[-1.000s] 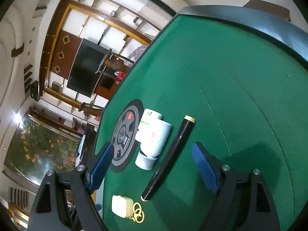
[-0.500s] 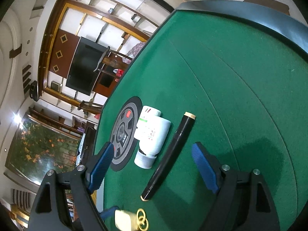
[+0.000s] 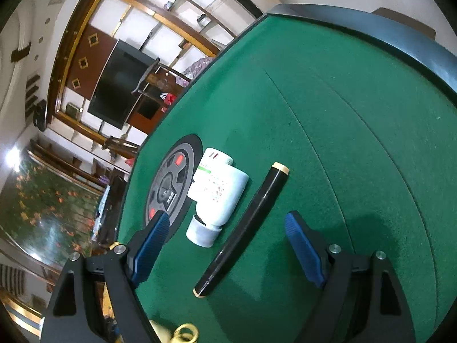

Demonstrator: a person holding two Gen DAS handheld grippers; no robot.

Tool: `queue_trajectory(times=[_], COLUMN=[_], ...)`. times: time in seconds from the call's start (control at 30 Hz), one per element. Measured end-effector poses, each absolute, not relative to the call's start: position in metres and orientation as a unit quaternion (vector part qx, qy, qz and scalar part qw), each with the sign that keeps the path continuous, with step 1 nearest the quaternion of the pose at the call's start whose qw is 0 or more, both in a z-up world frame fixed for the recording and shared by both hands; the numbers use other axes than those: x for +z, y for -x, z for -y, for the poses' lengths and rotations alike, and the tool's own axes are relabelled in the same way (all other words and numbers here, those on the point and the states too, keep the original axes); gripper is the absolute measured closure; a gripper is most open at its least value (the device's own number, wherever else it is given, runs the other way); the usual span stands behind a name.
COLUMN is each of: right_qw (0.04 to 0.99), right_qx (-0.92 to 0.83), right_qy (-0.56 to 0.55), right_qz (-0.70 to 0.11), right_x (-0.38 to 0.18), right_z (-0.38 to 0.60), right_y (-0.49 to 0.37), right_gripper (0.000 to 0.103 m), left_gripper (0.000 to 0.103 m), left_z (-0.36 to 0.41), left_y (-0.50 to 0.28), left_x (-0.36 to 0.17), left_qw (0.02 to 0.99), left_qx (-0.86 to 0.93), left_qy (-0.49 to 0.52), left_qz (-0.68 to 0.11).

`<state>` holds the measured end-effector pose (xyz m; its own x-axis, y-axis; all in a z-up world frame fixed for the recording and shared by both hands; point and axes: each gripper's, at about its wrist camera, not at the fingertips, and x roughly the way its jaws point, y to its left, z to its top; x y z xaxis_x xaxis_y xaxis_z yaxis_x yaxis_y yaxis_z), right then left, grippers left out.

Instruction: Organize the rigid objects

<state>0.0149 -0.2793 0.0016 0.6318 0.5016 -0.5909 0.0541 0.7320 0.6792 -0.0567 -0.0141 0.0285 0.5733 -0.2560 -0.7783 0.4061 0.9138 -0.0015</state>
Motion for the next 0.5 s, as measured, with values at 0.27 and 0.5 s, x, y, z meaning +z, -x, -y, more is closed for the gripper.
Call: queue_trajectory(times=[0.27, 0.5], right_qw=[0.839, 0.861], right_qx=[0.113, 0.03], right_qy=[-0.326, -0.17], right_qz=[-0.422, -0.479], right_x=[0.005, 0.018], right_z=[0.273, 0.226], right_y=[-0.015, -0.013], right_gripper=[0.02, 0.023], left_gripper=[0.027, 0.027], left_z=[-0.023, -0.053], left_y=[0.101, 0.121], left_x=[0.055, 0.066], left_qw=[0.901, 0.91], left_qx=[-0.186, -0.187], left_qy=[-0.034, 0.004], left_qz=[-0.391, -0.371])
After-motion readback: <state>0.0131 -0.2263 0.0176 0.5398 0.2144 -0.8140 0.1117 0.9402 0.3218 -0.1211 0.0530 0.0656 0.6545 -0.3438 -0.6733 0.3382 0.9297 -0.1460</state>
